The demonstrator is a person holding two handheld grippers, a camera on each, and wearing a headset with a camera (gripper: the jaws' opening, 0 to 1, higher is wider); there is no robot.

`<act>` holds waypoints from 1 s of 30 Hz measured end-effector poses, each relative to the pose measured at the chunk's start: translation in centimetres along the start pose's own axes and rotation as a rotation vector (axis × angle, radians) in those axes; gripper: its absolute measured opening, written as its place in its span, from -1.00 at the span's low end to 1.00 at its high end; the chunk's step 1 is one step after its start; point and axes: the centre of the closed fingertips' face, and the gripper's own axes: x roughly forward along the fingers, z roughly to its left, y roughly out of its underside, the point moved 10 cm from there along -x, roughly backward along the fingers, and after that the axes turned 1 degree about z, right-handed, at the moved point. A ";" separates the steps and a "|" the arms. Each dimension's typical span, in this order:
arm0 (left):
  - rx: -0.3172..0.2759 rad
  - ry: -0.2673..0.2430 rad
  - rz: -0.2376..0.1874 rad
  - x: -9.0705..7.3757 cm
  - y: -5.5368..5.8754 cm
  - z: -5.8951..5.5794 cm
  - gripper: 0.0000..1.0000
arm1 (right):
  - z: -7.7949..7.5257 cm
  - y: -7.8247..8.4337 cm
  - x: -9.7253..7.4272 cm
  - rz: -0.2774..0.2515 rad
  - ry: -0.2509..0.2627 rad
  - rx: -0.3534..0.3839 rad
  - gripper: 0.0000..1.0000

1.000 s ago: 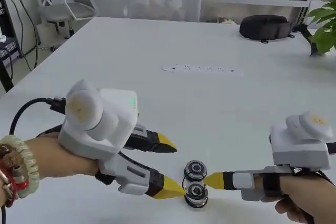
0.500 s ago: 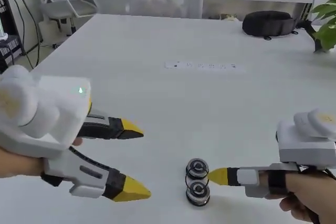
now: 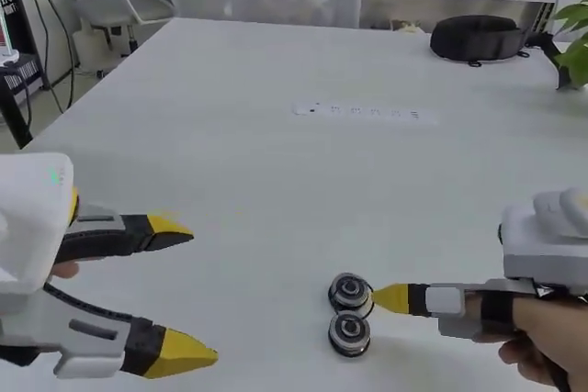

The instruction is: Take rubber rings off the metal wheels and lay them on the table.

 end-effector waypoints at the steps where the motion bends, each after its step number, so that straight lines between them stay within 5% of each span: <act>1: -0.007 -0.004 0.001 0.0 0.2 -0.1 0.35 | 0.0 0.0 -0.1 -0.004 0.000 0.002 -1.00; 10: -0.096 -0.024 0.003 0.3 2.1 -1.4 0.37 | 0.1 -0.5 -0.9 -0.059 -0.002 0.023 -1.00; 30: -0.145 -0.038 0.024 1.0 3.1 -2.2 0.38 | 0.5 -1.9 -3.0 -0.197 0.004 0.063 -1.00</act>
